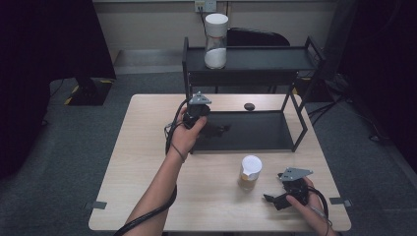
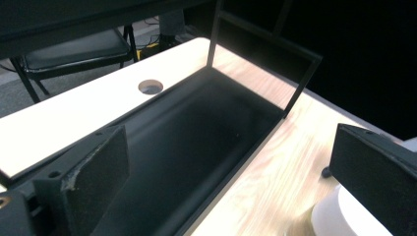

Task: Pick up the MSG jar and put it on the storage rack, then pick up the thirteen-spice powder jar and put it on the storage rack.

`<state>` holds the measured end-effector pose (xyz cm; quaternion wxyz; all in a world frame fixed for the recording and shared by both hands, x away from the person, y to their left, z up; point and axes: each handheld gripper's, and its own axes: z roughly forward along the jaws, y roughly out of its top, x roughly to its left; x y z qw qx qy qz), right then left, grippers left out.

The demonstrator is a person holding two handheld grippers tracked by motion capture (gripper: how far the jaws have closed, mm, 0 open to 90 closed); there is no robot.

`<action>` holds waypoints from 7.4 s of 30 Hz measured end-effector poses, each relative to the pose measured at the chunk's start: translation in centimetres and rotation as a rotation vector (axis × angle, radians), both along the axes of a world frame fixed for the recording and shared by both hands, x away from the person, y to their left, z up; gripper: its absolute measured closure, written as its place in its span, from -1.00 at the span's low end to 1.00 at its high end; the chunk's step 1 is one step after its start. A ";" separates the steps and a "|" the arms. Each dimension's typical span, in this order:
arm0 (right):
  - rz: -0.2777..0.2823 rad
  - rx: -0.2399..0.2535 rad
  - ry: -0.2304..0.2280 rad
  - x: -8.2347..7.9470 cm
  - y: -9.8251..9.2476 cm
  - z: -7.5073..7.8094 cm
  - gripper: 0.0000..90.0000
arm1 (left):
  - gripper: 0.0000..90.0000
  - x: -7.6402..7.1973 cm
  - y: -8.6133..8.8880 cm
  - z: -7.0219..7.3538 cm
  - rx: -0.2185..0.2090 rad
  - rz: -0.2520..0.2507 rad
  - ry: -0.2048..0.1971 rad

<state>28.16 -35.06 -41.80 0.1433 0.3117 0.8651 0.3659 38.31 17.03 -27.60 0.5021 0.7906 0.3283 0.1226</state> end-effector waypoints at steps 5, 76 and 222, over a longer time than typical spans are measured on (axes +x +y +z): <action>0.000 0.000 0.000 0.0 0.0 0.0 -1.00 | -0.97 -0.4 0.6 -0.6 0.003 -0.006 0.002; 0.000 -0.001 0.001 0.0 0.0 0.0 -1.00 | -0.96 -8.7 3.2 -14.5 0.144 0.009 0.123; -0.072 0.183 -0.100 6.4 5.3 7.9 -0.35 | -1.00 -10.2 3.4 -14.6 0.286 0.058 0.078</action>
